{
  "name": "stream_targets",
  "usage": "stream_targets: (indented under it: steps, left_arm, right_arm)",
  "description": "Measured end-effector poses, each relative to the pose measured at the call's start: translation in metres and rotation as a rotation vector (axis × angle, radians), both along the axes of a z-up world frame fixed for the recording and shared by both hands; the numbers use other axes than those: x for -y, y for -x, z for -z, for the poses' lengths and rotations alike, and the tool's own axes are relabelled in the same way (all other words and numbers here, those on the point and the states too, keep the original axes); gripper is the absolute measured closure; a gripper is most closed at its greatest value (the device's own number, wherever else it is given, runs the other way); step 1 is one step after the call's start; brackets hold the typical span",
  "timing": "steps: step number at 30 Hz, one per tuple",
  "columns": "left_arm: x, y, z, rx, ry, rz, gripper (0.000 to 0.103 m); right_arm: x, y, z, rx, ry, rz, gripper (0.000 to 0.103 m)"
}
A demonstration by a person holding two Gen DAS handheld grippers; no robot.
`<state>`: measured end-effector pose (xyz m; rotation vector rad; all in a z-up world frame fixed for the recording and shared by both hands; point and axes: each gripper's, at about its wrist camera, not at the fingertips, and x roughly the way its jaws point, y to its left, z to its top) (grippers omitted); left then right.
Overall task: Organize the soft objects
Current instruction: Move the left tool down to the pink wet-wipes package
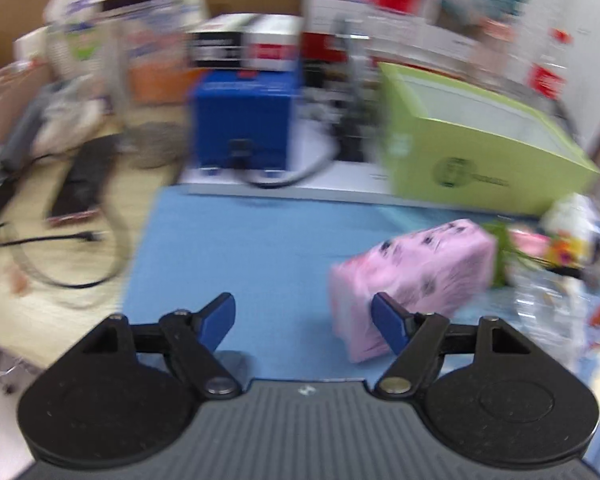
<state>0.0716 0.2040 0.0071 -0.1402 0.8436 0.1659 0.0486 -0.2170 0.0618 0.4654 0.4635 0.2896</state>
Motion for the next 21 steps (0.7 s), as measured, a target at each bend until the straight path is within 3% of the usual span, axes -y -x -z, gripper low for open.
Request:
stream_targets:
  steps: [3, 5, 8, 11, 16, 21]
  left_arm:
    - [-0.026, 0.0, 0.006, -0.052, -0.174, -0.21, 0.029]
    - [-0.035, 0.005, 0.002, -0.032, -0.154, -0.224, 0.029]
    - [-0.028, 0.01, -0.012, 0.029, -0.025, -0.126, 0.029]
    - [0.002, -0.001, -0.018, 0.053, 0.019, 0.004, 0.029]
    - [0.055, -0.027, -0.01, 0.035, -0.055, 0.147, 0.028]
    - [0.065, -0.047, 0.005, -0.031, -0.088, 0.196, 0.028]
  right_arm:
    - [0.002, 0.0, 0.001, 0.003, 0.002, 0.005, 0.048]
    - [0.004, -0.002, 0.005, -0.006, -0.012, 0.002, 0.048]
    - [0.002, -0.004, 0.009, -0.02, -0.014, -0.005, 0.048]
    - [-0.001, -0.007, 0.011, -0.03, -0.014, -0.009, 0.048]
    - [-0.005, -0.008, 0.013, -0.04, -0.013, -0.025, 0.047]
    - [-0.002, -0.005, 0.011, -0.046, 0.001, -0.015, 0.047]
